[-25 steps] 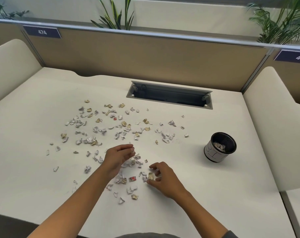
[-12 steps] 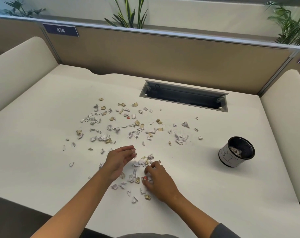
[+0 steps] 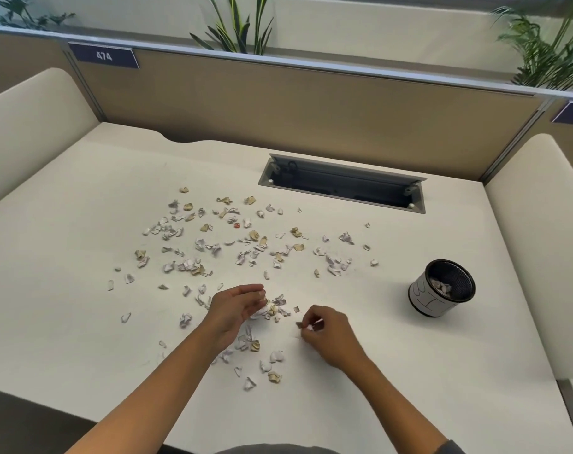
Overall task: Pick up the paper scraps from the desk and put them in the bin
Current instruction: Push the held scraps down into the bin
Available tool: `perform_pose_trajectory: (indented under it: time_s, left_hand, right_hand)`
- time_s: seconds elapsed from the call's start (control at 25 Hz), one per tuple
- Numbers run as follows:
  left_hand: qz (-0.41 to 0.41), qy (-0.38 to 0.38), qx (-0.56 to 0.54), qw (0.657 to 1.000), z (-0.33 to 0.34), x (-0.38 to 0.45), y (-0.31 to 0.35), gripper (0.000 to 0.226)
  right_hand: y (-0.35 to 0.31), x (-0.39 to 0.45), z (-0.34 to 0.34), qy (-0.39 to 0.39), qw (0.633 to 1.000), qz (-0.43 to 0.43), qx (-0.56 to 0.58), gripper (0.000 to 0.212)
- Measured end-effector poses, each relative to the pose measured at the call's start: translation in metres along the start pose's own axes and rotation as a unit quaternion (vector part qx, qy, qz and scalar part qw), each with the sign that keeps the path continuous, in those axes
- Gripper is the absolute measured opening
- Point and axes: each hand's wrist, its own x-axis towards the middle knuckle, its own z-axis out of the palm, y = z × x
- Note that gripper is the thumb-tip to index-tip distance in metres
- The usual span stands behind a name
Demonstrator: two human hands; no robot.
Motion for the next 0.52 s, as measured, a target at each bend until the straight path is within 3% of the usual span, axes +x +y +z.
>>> perform_pose_trajectory:
  time_s: [0.28,0.52]
  left_hand:
    - [-0.013,-0.049,0.035,0.998,0.046,-0.002,-0.006,0.018]
    - [-0.005,-0.13,0.12,0.984,0.115,-0.007,-0.007,0.015]
  right_hand:
    - [0.014,-0.008,-0.117,0.197,0.972,0.042,0.118,0.013]
    - [0.047,-0.015,-0.19,0.34,0.935,0.078,0.058,0.005]
